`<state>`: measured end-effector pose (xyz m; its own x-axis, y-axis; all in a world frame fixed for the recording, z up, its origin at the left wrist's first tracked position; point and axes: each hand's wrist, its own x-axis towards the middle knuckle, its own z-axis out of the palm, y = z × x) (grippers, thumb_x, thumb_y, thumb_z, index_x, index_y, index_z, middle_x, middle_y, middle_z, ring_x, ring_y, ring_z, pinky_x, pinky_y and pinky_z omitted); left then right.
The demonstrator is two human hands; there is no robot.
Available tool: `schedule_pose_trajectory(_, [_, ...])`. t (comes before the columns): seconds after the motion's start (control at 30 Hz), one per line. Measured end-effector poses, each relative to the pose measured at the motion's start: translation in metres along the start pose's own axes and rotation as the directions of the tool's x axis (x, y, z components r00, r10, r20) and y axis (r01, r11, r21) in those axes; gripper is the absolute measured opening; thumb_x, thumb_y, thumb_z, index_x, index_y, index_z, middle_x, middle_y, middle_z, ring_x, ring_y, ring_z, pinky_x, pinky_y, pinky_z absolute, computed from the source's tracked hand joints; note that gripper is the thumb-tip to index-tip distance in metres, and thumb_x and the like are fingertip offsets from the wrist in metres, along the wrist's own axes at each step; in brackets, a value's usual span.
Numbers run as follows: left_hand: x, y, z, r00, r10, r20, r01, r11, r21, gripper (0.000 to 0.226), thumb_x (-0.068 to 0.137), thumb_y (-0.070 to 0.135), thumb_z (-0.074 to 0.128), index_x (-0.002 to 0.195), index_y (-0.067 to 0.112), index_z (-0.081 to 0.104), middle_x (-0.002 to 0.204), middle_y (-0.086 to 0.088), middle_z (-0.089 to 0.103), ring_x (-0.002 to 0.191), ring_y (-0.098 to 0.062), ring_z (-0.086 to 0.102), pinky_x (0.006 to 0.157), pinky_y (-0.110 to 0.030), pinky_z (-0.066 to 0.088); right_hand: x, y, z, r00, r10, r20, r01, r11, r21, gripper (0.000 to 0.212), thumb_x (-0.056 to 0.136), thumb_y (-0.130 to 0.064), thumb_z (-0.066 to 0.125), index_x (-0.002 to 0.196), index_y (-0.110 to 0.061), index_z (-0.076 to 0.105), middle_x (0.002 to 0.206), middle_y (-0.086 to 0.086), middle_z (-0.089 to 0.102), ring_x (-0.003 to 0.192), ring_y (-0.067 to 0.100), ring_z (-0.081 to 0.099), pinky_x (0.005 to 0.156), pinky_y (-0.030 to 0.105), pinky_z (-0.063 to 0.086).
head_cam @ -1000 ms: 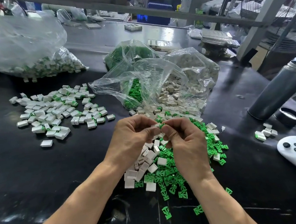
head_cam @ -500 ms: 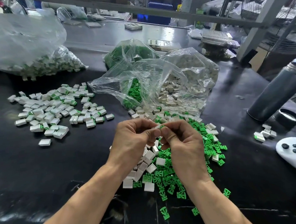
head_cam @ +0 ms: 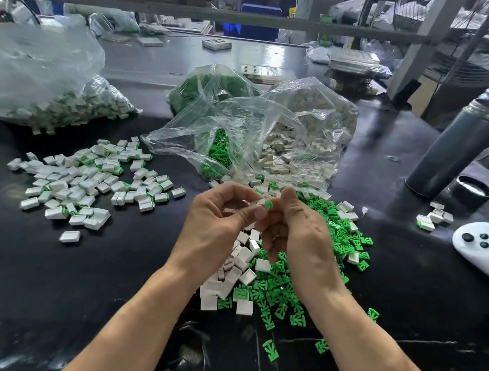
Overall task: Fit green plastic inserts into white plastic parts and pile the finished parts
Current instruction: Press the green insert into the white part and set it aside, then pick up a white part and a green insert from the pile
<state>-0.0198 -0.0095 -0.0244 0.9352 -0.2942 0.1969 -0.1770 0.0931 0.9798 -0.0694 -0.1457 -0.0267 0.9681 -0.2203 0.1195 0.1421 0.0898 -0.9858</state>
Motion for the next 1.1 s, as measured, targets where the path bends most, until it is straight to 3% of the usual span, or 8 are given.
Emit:
schedule_pose_trajectory(0.1, [-0.005, 0.002, 0.007, 0.998, 0.0, 0.068, 0.003, 0.999, -0.037, 0.013, 0.083, 0.01, 0.079, 0.093, 0.006, 0.071, 0.095, -0.028, 0.068, 0.074, -0.029, 0.067, 0.074, -0.042, 0.059, 0.001, 0.002, 0.003, 0.997, 0.064, 0.031, -0.063, 0.998, -0.022, 0.067, 0.101, -0.068, 0.034, 0.071, -0.023, 0.073, 0.059, 0.005, 0.06, 0.046, 0.016, 0.05, 0.038, 0.026, 0.036])
schedule_pose_trajectory(0.2, [-0.008, 0.004, 0.013, 0.995, -0.02, 0.096, 0.025, 0.998, -0.056, 0.017, 0.084, 0.01, 0.077, 0.097, 0.001, 0.068, 0.095, -0.033, 0.064, 0.066, -0.036, 0.066, 0.061, -0.045, 0.062, 0.002, 0.005, 0.004, 0.994, 0.104, 0.021, -0.103, 0.994, -0.036, 0.061, 0.1, -0.068, 0.034, 0.07, -0.035, 0.076, 0.053, -0.003, 0.052, 0.042, 0.012, 0.046, 0.037, 0.023, 0.033])
schedule_pose_trajectory(0.37, [-0.01, 0.003, 0.014, 0.993, -0.04, 0.11, 0.053, 0.991, -0.119, 0.012, 0.089, 0.002, 0.072, 0.099, -0.002, 0.067, 0.093, -0.036, 0.062, 0.065, -0.037, 0.066, 0.055, -0.039, 0.061, 0.001, 0.003, 0.006, 0.992, 0.115, 0.055, -0.115, 0.993, -0.007, 0.057, 0.102, -0.064, 0.032, 0.076, -0.039, 0.076, 0.054, -0.005, 0.039, 0.043, 0.012, 0.035, 0.037, 0.021, 0.027])
schedule_pose_trajectory(0.6, [-0.009, 0.002, 0.019, 0.992, -0.035, 0.117, 0.047, 0.994, -0.1, 0.011, 0.088, 0.007, 0.075, 0.098, 0.008, 0.072, 0.09, -0.006, 0.073, 0.076, -0.019, 0.071, 0.07, -0.035, 0.058, 0.001, 0.0, 0.006, 0.998, 0.057, 0.03, -0.056, 0.998, -0.038, 0.055, 0.105, -0.056, 0.032, 0.072, -0.04, 0.074, 0.046, -0.016, 0.039, 0.042, 0.001, 0.034, 0.04, 0.017, 0.029])
schedule_pose_trajectory(0.7, [-0.009, 0.002, 0.018, 0.993, -0.026, 0.117, 0.033, 0.998, -0.052, 0.009, 0.091, 0.006, 0.074, 0.099, 0.009, 0.073, 0.096, -0.009, 0.071, 0.082, -0.027, 0.07, 0.085, -0.052, 0.06, 0.002, 0.003, 0.005, 0.999, 0.046, -0.001, -0.046, 0.996, -0.081, 0.05, 0.102, -0.055, 0.036, 0.079, -0.038, 0.078, 0.045, -0.016, 0.038, 0.042, 0.001, 0.033, 0.041, 0.019, 0.027])
schedule_pose_trajectory(0.8, [-0.01, 0.002, 0.018, 0.994, -0.011, 0.105, 0.013, 1.0, -0.021, 0.009, 0.092, 0.007, 0.074, 0.101, 0.007, 0.072, 0.1, -0.015, 0.071, 0.088, -0.044, 0.069, 0.088, -0.064, 0.055, 0.002, 0.002, 0.005, 0.997, 0.06, -0.04, -0.064, 0.992, -0.105, 0.058, 0.099, -0.057, 0.041, 0.069, -0.016, 0.07, 0.046, -0.014, 0.034, 0.043, 0.006, 0.029, 0.046, 0.024, 0.026])
schedule_pose_trajectory(0.93, [-0.011, 0.0, 0.024, 0.999, 0.008, 0.05, -0.007, 1.0, -0.013, 0.008, 0.09, 0.007, 0.076, 0.098, 0.006, 0.074, 0.104, -0.012, 0.074, 0.096, -0.04, 0.071, 0.09, -0.063, 0.055, 0.0, -0.001, 0.007, 0.999, -0.017, -0.049, 0.009, 0.985, -0.169, 0.06, 0.105, -0.041, 0.033, 0.057, -0.042, 0.069, 0.048, -0.022, 0.052, 0.045, -0.005, 0.049, 0.046, 0.01, 0.037])
schedule_pose_trajectory(1.1, [-0.013, -0.002, 0.032, 1.0, 0.028, 0.011, -0.027, 0.998, -0.064, 0.004, 0.089, 0.003, 0.076, 0.093, 0.002, 0.075, 0.104, -0.009, 0.075, 0.096, -0.036, 0.073, 0.088, -0.06, 0.057, 0.002, 0.001, 0.009, 0.985, -0.074, -0.155, 0.052, 0.988, -0.143, 0.054, 0.099, -0.038, 0.031, 0.073, -0.041, 0.078, 0.052, -0.023, 0.058, 0.051, -0.007, 0.055, 0.047, 0.009, 0.041])
